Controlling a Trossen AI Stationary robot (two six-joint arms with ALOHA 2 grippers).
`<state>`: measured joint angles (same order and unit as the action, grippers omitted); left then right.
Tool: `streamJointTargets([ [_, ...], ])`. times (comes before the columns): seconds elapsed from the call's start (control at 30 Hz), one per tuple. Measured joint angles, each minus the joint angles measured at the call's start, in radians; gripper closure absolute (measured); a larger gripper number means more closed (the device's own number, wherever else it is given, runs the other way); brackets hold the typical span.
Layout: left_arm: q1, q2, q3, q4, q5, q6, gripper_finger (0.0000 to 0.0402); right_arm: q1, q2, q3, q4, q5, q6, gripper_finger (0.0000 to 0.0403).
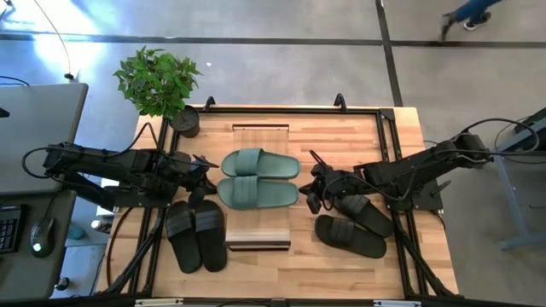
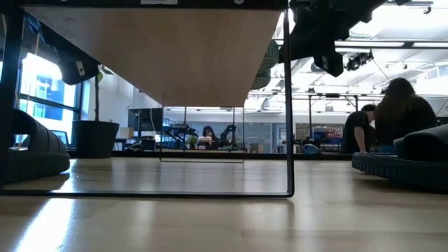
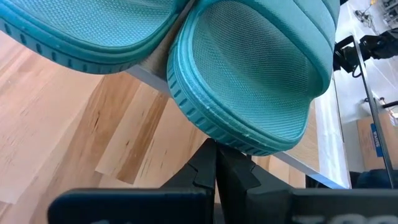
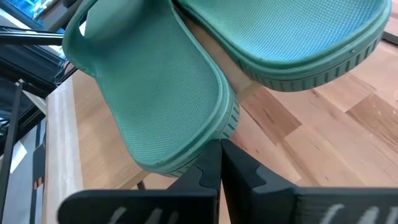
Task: Pick and place slides into the shelf
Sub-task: Adjust the green slippers on the shelf, then put the black slipper under the shelf
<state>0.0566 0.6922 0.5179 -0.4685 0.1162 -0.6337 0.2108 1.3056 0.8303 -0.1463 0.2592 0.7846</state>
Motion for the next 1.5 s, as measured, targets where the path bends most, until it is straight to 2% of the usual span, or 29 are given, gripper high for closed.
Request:
streamJointTargets([
  [0.2, 0.0, 0.0, 0.0, -0.002, 0.003, -0.008, 0.0401, 0.0, -0.007, 0.0, -0.007, 0.022, 0.0, 0.0403],
  [0.53, 0.002, -0.004, 0.0, -0.014, 0.037, -0.007, 0.0399, 0.001, -0.094, 0.0, -0.133, 0.056, 0.019, 0.0403],
  [0.83, 0.002, -0.007, 0.0, -0.068, 0.03, -0.028, 0.036, 0.001, -0.207, 0.0, -0.232, 0.06, 0.034, 0.0403],
  [1.2, 0.002, -0.102, 0.0, -0.112, 0.033, -0.074, 0.0281, 0.018, -0.374, 0.0, -0.43, -0.025, 0.261, 0.0396],
  [1.5, 0.002, -0.213, 0.0, -0.126, 0.022, -0.107, 0.0262, 0.138, -0.519, 0.0, -0.652, -0.023, 0.587, 0.0323],
])
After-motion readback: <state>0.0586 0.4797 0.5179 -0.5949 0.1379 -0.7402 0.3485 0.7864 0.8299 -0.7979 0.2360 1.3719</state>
